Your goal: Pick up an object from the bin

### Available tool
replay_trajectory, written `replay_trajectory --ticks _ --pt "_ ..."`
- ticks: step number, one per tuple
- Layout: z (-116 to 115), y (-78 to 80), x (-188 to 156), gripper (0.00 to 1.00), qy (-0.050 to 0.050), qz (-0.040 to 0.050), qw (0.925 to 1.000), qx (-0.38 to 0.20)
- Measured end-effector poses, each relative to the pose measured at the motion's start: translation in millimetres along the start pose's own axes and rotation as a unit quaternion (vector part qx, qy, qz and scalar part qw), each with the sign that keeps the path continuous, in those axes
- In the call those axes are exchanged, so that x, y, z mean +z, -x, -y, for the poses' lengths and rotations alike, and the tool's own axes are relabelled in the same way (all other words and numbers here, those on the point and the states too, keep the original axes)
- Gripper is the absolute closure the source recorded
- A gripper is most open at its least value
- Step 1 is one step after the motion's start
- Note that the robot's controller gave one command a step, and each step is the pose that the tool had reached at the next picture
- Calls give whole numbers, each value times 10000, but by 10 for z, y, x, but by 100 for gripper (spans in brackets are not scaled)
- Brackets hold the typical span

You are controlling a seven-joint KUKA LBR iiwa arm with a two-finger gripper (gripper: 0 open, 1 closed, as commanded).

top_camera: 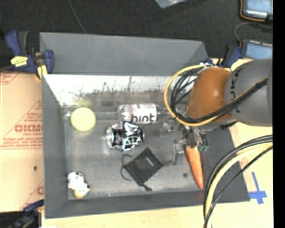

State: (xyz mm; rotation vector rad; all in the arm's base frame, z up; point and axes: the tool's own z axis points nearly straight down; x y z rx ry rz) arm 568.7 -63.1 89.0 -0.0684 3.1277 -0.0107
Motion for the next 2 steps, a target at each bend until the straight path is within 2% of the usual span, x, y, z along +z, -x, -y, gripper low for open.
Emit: replay_trajectory --ticks 1,2 --pt "-256 254 -506 0 7 -28 9963 -862" --pt "-152 568 -662 0 5 78 9999 137"
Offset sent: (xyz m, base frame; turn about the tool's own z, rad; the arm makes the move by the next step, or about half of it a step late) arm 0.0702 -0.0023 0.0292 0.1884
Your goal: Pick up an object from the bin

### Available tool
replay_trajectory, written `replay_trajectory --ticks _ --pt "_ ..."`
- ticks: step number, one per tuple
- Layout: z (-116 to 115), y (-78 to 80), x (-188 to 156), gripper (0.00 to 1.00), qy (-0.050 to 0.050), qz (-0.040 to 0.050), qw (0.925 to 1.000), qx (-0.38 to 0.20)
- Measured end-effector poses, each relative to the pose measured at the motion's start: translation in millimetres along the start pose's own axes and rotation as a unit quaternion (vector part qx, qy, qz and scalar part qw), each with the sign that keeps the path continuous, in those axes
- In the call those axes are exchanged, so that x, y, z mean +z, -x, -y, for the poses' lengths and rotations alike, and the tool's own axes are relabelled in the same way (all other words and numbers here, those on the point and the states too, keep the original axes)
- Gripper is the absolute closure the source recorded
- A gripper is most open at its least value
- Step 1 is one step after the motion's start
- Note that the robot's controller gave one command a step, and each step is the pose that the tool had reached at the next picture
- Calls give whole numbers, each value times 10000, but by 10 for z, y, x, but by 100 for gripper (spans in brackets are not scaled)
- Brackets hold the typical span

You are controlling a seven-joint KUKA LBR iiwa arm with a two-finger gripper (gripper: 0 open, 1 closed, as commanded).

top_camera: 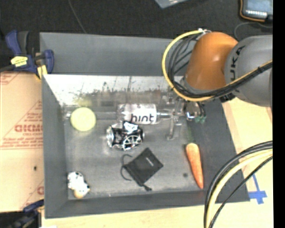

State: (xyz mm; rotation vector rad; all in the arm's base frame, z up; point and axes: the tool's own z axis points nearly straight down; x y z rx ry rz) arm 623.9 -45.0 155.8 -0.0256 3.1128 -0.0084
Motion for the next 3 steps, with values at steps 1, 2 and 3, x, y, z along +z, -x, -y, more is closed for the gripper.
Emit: replay_trajectory --ticks 1,2,3 --pt "81 -9 229 0 -10 -86 9979 642" --pt "-139 143 364 0 -20 -1 9982 596" --pt "-497 -34 822 100 -7 -63 9996 -257"
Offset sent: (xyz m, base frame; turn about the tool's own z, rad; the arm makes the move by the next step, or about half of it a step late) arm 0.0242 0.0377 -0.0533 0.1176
